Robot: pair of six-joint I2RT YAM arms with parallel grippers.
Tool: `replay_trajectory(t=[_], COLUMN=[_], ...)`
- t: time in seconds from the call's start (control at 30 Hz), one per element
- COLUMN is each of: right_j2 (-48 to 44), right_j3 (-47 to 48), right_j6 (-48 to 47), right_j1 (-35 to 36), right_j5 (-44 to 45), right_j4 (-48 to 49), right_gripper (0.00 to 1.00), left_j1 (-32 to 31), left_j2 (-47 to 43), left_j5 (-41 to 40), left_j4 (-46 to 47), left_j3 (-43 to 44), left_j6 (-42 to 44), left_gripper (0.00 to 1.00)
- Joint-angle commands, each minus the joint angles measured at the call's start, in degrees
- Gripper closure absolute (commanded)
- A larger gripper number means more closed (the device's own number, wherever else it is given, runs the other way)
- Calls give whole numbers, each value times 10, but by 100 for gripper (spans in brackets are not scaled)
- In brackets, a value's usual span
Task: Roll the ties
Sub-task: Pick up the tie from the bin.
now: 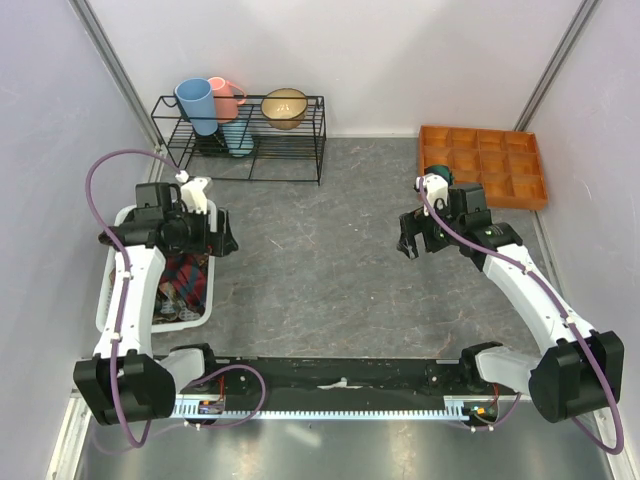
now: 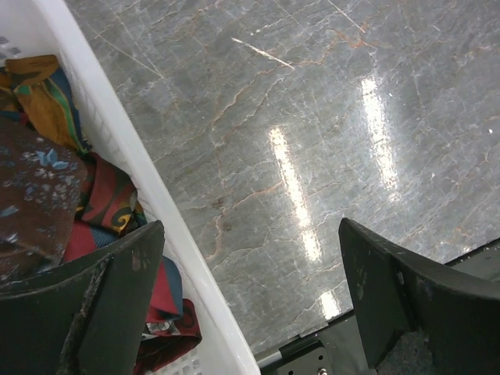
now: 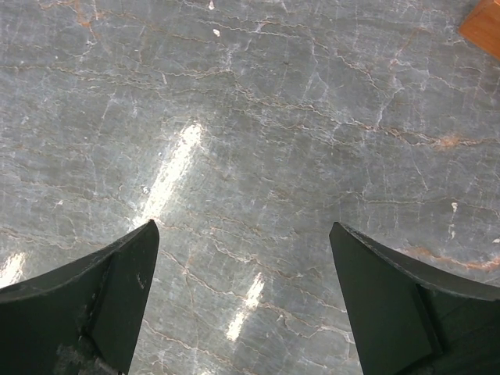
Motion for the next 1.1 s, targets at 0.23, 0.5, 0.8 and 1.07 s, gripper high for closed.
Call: replay_trajectory(t=[0.23,0.5,0.8,1.07], right_j2=[-13,-33,27,84], right_j3=[15,-5,23,98], right_j6=[16,11,17,-6], right_j1=[-2,-5,-6,-5], right_j5=[-34,-37,-59,-51], right_j4=[7,10,-9,-84], right_gripper=[2,2,2,2], left_j1=[158,259,258,258], left_j2=[56,82,26,-22], left_j5=[54,68,-53,-156], left_j4=[-89,-90,79,193], left_j3=[204,220,88,-16], left_j6=[33,7,-229,-355], left_gripper=[1,4,2,5])
